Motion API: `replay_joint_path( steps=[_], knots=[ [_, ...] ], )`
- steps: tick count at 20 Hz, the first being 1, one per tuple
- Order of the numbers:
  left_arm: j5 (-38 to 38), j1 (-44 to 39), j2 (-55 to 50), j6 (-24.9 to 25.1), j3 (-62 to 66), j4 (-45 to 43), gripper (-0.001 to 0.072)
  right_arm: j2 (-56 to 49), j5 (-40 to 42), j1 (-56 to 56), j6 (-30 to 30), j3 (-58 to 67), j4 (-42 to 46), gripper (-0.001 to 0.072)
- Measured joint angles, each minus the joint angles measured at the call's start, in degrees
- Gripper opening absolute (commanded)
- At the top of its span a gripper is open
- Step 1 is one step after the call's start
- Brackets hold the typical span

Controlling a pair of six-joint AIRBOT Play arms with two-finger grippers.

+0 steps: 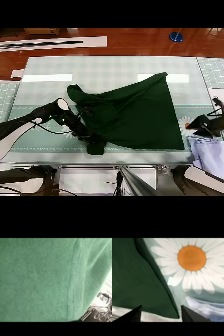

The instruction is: Fold the shirts.

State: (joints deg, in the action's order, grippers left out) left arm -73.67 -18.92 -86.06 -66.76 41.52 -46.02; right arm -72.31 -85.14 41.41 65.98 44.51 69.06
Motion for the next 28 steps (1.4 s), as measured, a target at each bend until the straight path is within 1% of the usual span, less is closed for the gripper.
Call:
replay_joint_path(
  steps=[4,8,10,11,12,13,14,16,19,20,21,23,25,28],
  knots=[
    [0.11,0.00,0.00,0.07,0.00,0.17,0.0025,-0.37,1.99,0.11,-0.44,-5.55,0.83,0.0539],
    [0.15,0.00,0.00,0.09,0.00,0.20,0.0025,-0.42,3.72,0.11,-0.20,-9.51,-0.83,0.0537],
    [0.15,0.00,0.00,0.09,0.00,0.22,0.0025,-0.42,4.35,0.09,1.29,-11.41,-1.73,0.0520],
    [0.15,0.00,0.00,0.09,0.00,0.22,0.0025,-0.37,4.96,-0.13,2.10,-12.48,-2.01,0.0500],
    [0.17,0.00,0.00,0.09,0.00,0.22,0.0025,-0.42,4.87,-0.74,2.58,-13.53,-2.40,0.0336],
    [0.17,0.00,0.00,0.09,0.00,0.24,0.0025,-0.48,5.64,-1.64,2.93,-14.47,-1.84,0.0102],
    [0.17,0.00,0.00,0.13,0.00,0.28,0.0024,-0.48,7.08,-2.73,3.19,-15.10,-1.20,0.0028],
    [0.26,0.00,0.13,0.44,0.13,0.35,0.0022,-0.46,7.72,-4.87,3.30,-15.43,-2.95,0.0027],
    [0.24,0.24,2.27,1.05,1.95,0.44,0.0021,0.83,10.25,-6.84,1.07,-12.81,-6.32,0.0027],
    [0.20,0.57,3.76,1.20,3.21,0.44,0.0021,1.95,8.83,-7.10,0.68,-11.02,-7.52,0.0027],
    [0.15,1.14,5.88,1.22,5.14,0.48,0.0022,3.54,6.60,-7.39,0.26,-8.68,-10.36,0.0027],
    [-0.04,2.99,11.06,0.94,10.47,0.55,0.0022,7.43,5.35,-7.69,-0.04,-3.13,-17.20,0.0027],
    [-0.22,5.90,16.92,0.39,17.99,0.57,0.0022,11.87,5.73,-7.85,-0.22,3.54,-26.95,0.0027],
    [0.57,11.80,25.16,-0.11,31.87,0.57,0.0023,17.38,8.07,-7.98,0.48,16.39,-37.94,0.0027]
  ],
)
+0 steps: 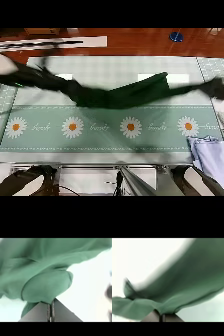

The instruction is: Fold the shirts.

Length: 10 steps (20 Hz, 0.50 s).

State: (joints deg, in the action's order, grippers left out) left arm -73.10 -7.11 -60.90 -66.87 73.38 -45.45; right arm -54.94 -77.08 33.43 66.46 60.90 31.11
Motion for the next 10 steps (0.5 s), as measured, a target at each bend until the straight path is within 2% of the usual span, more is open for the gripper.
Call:
replay_joint_path(
  steps=[5,10],
  knots=[
    [6.32,9.01,9.14,-0.20,24.11,0.31,0.0023,4.39,5.46,0.00,5.64,24.74,-7.37,0.0027],
    [6.84,11.85,12.26,-1.05,42.34,0.15,0.0022,5.35,9.11,0.00,13.14,45.66,-5.51,0.0027]
  ],
)
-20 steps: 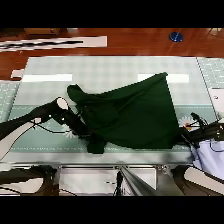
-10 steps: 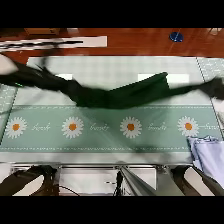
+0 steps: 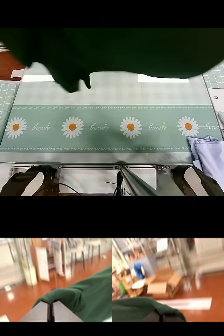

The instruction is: Fold the shirts.

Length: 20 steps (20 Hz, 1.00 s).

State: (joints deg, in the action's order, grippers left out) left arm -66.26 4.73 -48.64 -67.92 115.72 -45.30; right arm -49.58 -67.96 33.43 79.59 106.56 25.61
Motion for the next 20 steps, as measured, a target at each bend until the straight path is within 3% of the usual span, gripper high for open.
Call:
replay_joint_path(
  steps=[5,13,17,20],
  knots=[
    [-8.04,0.55,5.44,-6.14,5.27,-4.20,0.0021,2.36,-5.92,0.00,4.94,9.97,12.15,0.0027],
    [-26.47,1.11,10.01,-21.53,7.15,-8.68,0.0020,6.14,-26.97,0.00,7.28,12.41,26.21,0.0026],
    [-34.56,3.43,6.86,-22.14,1.57,-8.41,0.0021,2.40,-34.45,-0.07,7.34,10.62,29.20,0.0026],
    [-33.73,3.82,2.69,-18.93,-8.63,-7.93,0.0021,-3.76,-35.89,-0.11,6.78,5.88,29.73,0.0026]
  ],
)
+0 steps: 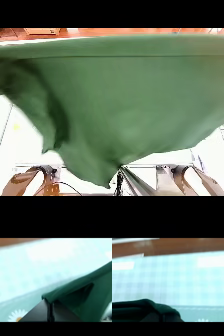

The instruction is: Fold the shirts.

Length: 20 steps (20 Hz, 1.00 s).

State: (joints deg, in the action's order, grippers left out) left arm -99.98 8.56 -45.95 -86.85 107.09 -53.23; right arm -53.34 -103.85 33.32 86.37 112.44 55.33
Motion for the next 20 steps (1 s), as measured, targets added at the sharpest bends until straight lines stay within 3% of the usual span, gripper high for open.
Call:
replay_joint_path(
  steps=[5,9,15,20],
  knots=[
    [12.37,-4.61,-14.05,7.80,-12.26,1.68,0.0023,-16.46,2.19,-0.50,-0.11,-4.72,-0.28,0.0026],
    [22.93,-9.33,-29.55,11.56,-14.86,1.49,0.0023,-28.68,9.81,-4.26,-2.14,-5.60,0.17,0.0026],
    [35.89,-11.56,-45.55,13.88,-15.69,2.03,0.0023,-41.48,27.61,-10.51,-4.50,-5.88,1.99,0.0027],
    [43.54,-11.93,-51.69,14.16,-15.80,2.40,0.0024,-50.07,31.95,-13.75,-4.94,-5.88,8.55,0.0027]
  ],
)
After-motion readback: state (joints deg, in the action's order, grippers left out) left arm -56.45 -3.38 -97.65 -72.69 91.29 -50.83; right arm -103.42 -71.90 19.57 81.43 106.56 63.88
